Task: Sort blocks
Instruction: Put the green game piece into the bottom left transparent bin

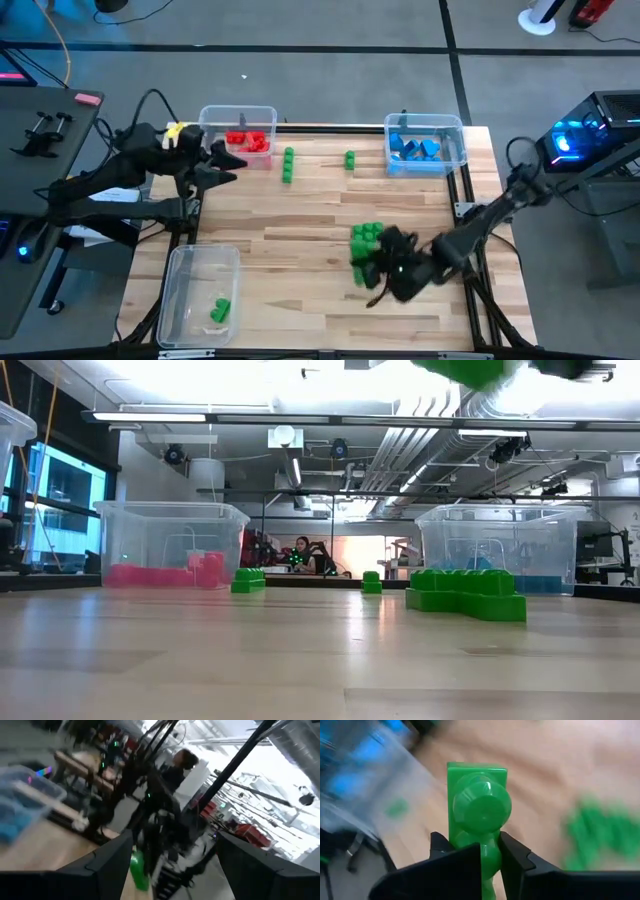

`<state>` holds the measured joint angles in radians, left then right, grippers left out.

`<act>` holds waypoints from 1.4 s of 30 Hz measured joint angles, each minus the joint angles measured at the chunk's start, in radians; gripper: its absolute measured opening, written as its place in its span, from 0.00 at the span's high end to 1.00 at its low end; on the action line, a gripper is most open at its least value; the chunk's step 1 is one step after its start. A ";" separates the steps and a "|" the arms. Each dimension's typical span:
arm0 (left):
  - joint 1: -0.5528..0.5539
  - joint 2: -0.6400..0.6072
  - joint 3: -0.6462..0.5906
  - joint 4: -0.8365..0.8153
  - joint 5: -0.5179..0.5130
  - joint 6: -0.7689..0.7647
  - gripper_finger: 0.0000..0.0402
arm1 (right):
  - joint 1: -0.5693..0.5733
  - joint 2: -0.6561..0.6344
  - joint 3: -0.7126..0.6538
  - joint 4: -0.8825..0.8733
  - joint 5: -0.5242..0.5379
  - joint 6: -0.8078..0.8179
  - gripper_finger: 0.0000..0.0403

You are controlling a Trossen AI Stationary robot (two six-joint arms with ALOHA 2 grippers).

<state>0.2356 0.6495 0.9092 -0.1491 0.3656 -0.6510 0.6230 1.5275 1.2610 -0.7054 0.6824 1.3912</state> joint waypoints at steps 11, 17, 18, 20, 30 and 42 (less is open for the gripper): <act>0.000 -0.002 0.000 0.242 0.007 -0.056 0.32 | -0.367 0.117 0.001 0.870 -0.354 -0.897 1.00; 0.000 -0.003 0.000 0.307 0.002 -0.079 0.32 | -0.450 0.338 0.025 1.195 -0.546 -0.900 1.00; 0.000 -0.002 0.000 0.306 -0.001 -0.084 0.32 | -0.452 0.379 0.056 1.226 -0.566 -0.909 1.00; -0.001 -0.003 0.000 0.305 -0.008 -0.104 0.32 | -0.452 0.452 0.138 1.233 -0.606 -0.945 1.00; -0.001 0.005 0.000 0.303 -0.021 -0.132 0.32 | -0.478 0.838 0.733 1.126 -0.795 -1.051 1.00; -0.001 0.005 0.000 0.300 -0.021 -0.132 0.32 | -0.465 1.096 1.051 1.052 -0.767 -0.988 0.97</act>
<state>0.2348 0.6544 0.9092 0.1508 0.3450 -0.7830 0.1584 2.6240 2.3118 0.3468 -0.0850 0.4035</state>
